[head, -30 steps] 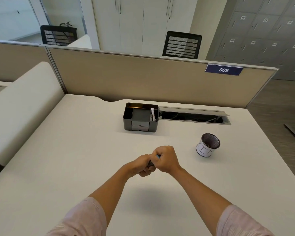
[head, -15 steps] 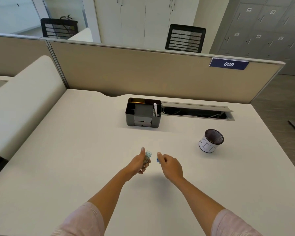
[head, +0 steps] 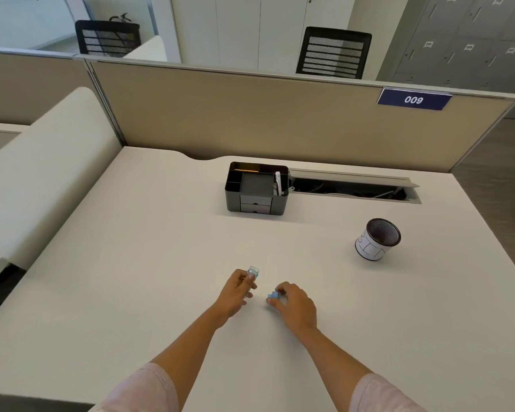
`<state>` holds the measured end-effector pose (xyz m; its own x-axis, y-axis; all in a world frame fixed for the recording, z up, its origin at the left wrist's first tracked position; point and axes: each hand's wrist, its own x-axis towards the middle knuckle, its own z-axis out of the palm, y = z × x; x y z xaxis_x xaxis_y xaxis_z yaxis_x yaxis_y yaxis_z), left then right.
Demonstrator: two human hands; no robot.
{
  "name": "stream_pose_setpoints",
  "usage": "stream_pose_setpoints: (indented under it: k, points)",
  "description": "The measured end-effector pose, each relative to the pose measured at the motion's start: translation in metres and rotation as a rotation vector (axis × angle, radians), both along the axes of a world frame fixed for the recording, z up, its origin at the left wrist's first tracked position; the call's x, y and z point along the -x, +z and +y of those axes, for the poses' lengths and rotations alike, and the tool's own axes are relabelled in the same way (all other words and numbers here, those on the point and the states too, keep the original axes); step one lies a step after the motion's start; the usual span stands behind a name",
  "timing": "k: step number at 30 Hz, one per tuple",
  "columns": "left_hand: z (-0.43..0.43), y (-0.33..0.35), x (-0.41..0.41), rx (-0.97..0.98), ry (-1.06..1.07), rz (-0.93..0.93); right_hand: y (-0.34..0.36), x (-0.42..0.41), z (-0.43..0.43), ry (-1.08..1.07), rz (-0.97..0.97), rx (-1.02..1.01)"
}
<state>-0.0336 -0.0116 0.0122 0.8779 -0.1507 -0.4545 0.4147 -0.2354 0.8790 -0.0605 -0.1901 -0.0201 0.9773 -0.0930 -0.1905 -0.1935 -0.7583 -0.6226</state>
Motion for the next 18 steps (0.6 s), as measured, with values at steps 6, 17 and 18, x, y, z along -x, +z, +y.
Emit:
stream_pose_setpoints:
  k: [6, 17, 18]
  points:
    - [0.001, 0.001, -0.001, -0.017, 0.005, -0.006, -0.001, 0.003, -0.001, 0.040, 0.030, 0.032]
    - [-0.011, 0.015, -0.008, 0.024, 0.027, -0.049, 0.007, 0.002, -0.008, 0.054, 0.091, -0.004]
    - [-0.013, 0.017, -0.009, 0.035, 0.030, -0.049, 0.007, 0.003, -0.009, 0.048, 0.085, -0.009]
